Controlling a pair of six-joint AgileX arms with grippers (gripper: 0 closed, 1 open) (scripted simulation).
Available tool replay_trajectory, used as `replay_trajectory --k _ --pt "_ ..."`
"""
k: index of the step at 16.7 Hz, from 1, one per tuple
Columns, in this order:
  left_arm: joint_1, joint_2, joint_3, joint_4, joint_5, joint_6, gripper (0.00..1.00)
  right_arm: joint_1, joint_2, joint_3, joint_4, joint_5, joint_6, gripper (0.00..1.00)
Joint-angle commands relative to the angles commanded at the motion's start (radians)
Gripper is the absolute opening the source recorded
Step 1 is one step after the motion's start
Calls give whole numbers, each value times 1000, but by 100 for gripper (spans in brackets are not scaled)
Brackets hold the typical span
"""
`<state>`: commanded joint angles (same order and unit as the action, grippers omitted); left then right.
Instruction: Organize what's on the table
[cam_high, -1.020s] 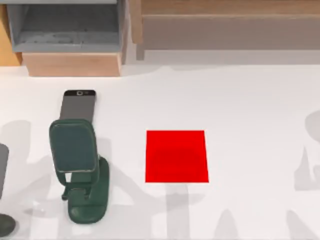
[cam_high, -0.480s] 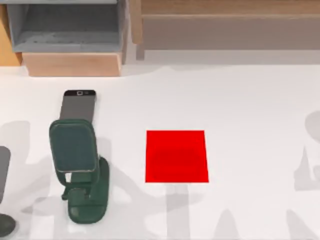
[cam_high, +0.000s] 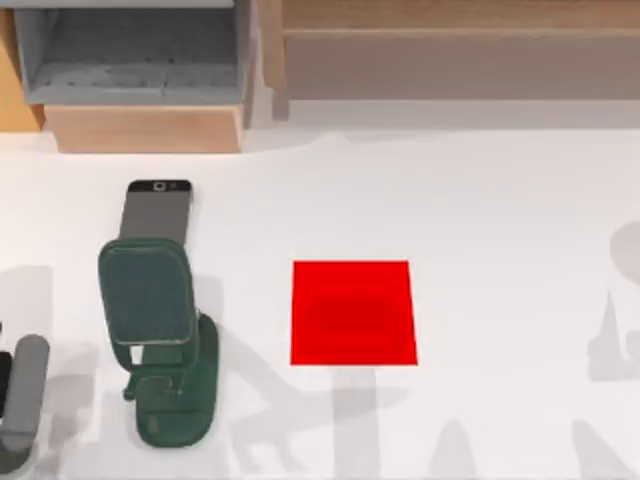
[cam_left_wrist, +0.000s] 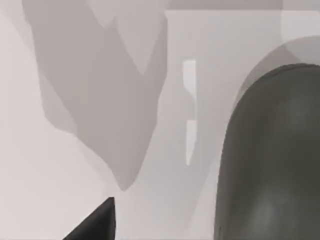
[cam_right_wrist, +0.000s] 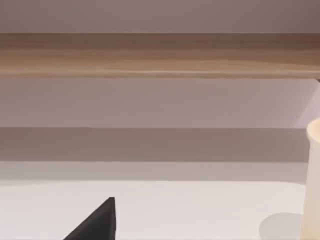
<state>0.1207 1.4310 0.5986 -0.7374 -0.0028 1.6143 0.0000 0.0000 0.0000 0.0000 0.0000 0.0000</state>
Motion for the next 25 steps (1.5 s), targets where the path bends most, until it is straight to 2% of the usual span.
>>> replay_trajectory --k 3,7,20,25 --pt "1 32 -42 69 0 2 100 0 0 0 0 0 0 100" --pt "1 33 -44 72 0 2 100 0 0 0 0 0 0 100" --pt "1 33 -44 72 0 2 2 0 0 0 0 0 0 100" --pt "1 33 -44 72 0 2 0 0 0 0 0 0 0 100"
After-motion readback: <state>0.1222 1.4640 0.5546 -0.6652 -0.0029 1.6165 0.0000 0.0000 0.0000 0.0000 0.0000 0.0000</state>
